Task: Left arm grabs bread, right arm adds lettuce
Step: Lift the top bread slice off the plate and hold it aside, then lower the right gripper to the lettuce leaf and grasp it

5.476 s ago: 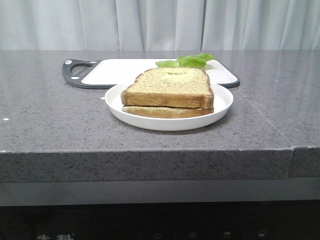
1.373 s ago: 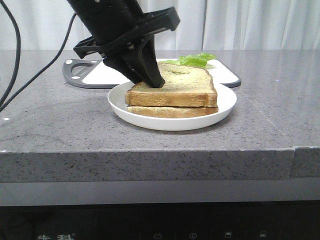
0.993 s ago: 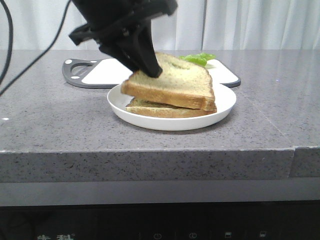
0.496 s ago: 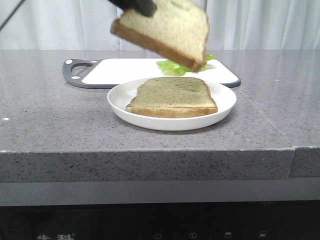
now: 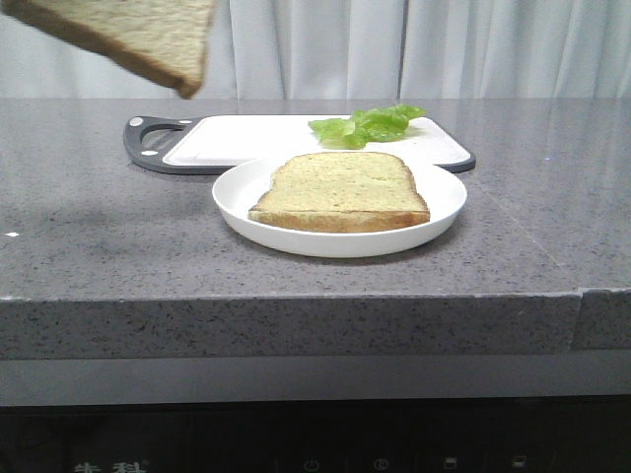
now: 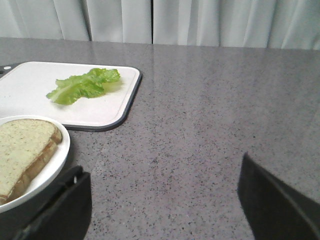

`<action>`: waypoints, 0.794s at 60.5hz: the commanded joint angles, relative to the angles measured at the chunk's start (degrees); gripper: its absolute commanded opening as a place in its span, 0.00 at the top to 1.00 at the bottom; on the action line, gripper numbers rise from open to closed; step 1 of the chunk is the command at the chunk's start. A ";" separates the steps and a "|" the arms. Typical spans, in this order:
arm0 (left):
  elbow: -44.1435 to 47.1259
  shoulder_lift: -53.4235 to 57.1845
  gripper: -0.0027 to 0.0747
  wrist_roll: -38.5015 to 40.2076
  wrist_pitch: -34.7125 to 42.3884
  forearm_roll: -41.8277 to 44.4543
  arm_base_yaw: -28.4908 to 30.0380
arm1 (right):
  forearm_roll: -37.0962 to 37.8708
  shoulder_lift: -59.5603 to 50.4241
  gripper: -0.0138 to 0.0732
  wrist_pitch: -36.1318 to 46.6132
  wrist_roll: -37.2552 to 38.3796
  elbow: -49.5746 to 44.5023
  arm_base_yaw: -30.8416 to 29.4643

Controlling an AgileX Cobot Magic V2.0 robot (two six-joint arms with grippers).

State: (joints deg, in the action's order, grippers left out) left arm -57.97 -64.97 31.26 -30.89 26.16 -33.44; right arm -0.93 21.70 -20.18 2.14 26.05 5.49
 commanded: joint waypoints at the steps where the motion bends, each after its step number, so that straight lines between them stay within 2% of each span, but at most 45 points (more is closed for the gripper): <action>1: 2.89 5.78 0.99 8.67 5.40 8.44 -0.03 | 0.34 2.90 0.14 4.71 -0.44 2.17 -0.22; 13: 12.81 15.92 0.99 13.40 7.26 14.17 -0.03 | 0.34 9.84 0.14 10.39 -0.44 2.68 -0.22; 24: 18.42 24.23 0.99 13.83 9.03 14.29 -0.03 | 0.34 19.87 0.14 9.24 -0.50 8.27 -0.11; 38: 21.04 28.34 0.99 13.83 9.24 14.41 -0.03 | 2.47 38.75 0.14 9.21 -1.37 23.00 -0.02; 48: 21.04 28.34 0.99 13.83 9.39 14.41 -0.03 | 2.47 53.86 0.14 2.43 -6.56 36.92 1.53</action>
State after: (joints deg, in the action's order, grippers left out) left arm -35.27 -36.84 44.41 -25.68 39.14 -33.44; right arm 0.69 70.79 -17.95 -0.95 55.24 6.14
